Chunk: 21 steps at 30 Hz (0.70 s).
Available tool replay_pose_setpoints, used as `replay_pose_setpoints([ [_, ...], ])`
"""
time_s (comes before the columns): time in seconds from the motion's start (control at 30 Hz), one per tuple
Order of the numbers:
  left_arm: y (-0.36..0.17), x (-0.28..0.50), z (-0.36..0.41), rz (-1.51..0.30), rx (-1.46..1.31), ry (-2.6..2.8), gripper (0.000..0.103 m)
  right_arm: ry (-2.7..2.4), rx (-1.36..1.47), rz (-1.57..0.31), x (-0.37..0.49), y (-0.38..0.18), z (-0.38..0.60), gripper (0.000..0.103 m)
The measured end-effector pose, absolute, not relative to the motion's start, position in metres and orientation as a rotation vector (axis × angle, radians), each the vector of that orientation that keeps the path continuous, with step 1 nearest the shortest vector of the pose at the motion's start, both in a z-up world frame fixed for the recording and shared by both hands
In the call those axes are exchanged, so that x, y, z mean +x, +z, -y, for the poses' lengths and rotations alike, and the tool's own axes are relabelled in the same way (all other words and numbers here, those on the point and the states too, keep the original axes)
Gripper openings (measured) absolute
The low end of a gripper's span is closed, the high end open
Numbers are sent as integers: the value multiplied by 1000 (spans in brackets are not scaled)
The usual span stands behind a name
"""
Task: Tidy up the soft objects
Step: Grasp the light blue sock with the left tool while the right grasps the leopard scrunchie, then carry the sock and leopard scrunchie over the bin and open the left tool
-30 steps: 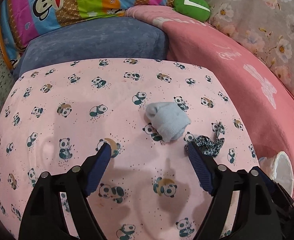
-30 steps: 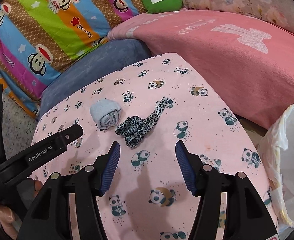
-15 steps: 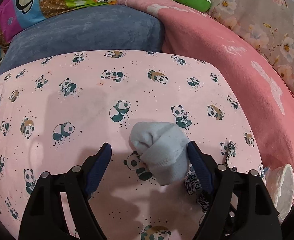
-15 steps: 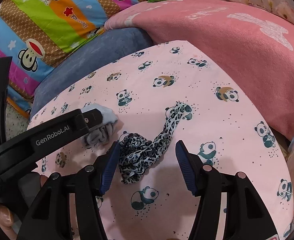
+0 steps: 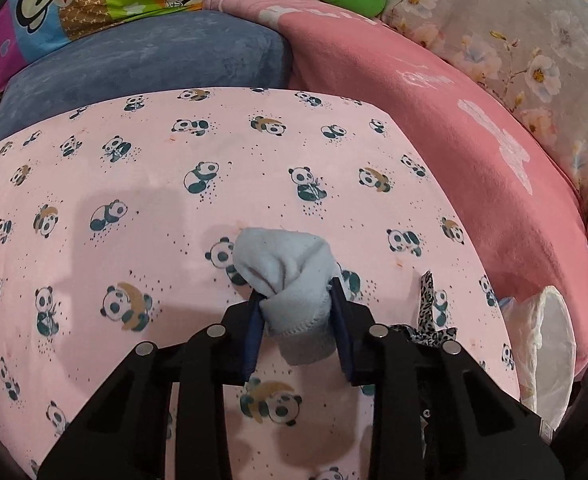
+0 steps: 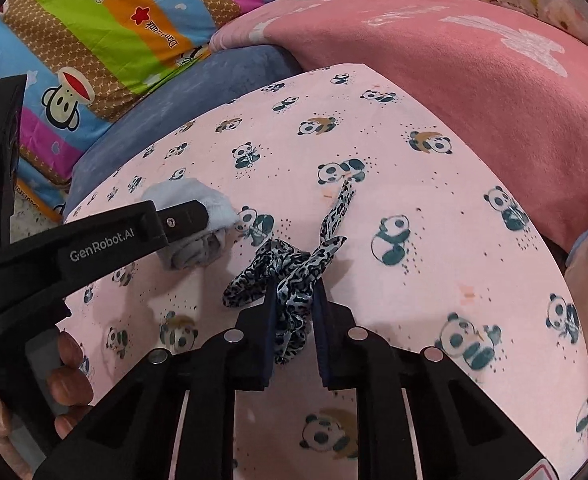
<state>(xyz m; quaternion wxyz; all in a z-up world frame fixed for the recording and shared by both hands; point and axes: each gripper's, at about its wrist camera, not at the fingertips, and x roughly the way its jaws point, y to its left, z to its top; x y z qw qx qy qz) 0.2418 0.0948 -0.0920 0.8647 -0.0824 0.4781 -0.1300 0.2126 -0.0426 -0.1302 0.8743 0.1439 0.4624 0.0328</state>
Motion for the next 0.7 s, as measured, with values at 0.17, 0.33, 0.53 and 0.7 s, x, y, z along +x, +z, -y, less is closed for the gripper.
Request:
replay_pose_setpoints([
  [0.17, -78, 212, -86, -990, -162, -287, 30, 57, 336, -943, 176, -117, 51, 17],
  [0.33, -62, 180, -73, -964, -141, -300, 30, 49, 348, -913, 142, -100, 62, 17],
  [0.53, -50, 147, -51, -948, -116, -326, 30, 33, 367, -874, 107, -80, 81, 17],
  [0.7, -41, 124, -29, -934, -90, -350, 30, 7, 379, -819, 81, -62, 102, 17],
])
